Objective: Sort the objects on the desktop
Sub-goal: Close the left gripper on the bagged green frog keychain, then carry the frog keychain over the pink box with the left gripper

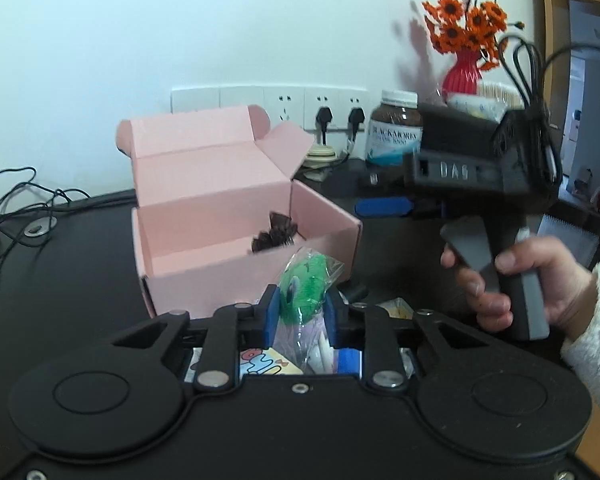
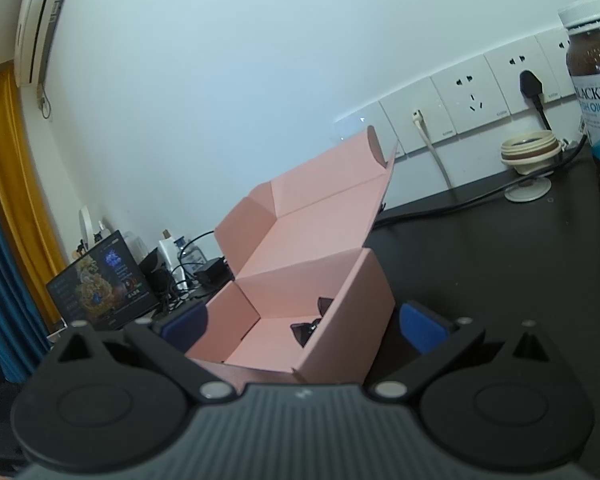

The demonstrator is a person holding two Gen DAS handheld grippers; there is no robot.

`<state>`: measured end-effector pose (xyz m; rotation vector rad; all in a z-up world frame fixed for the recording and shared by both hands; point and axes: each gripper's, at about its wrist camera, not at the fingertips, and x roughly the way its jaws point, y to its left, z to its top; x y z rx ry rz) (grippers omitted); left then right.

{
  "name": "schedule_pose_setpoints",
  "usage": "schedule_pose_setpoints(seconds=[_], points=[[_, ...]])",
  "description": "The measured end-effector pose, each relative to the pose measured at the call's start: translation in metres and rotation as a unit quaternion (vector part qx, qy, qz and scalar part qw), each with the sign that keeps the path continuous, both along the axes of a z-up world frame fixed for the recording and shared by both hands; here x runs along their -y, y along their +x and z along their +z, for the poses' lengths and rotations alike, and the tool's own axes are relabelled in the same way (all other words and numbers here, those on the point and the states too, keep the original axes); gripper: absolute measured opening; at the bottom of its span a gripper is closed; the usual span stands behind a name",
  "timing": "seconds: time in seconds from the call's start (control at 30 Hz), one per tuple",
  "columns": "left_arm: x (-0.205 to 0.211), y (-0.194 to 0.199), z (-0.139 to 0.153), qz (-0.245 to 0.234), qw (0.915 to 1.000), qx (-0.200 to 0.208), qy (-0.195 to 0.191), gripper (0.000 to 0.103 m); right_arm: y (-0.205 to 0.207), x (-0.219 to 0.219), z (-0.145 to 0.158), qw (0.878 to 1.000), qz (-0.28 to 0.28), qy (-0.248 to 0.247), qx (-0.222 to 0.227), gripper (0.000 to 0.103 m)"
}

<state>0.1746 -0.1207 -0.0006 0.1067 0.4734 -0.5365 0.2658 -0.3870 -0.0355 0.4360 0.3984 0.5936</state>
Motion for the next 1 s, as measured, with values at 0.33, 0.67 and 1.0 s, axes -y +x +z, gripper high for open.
schedule_pose_setpoints(seconds=[0.33,0.67,1.0], points=[[-0.013,0.027,0.039,0.053,0.9983,0.012,-0.020,0.023,0.002,-0.001,-0.001,1.000,-0.009,-0.006,-0.011,0.102],[-0.005,0.081,0.045,0.108,0.9935,-0.003,-0.036,0.023,0.006,0.004,-0.005,0.999,-0.024,0.005,-0.031,0.102],[0.025,0.112,0.016,0.123,0.9917,-0.012,0.037,0.023,0.008,0.004,-0.005,0.999,-0.027,0.003,-0.038,0.102]])
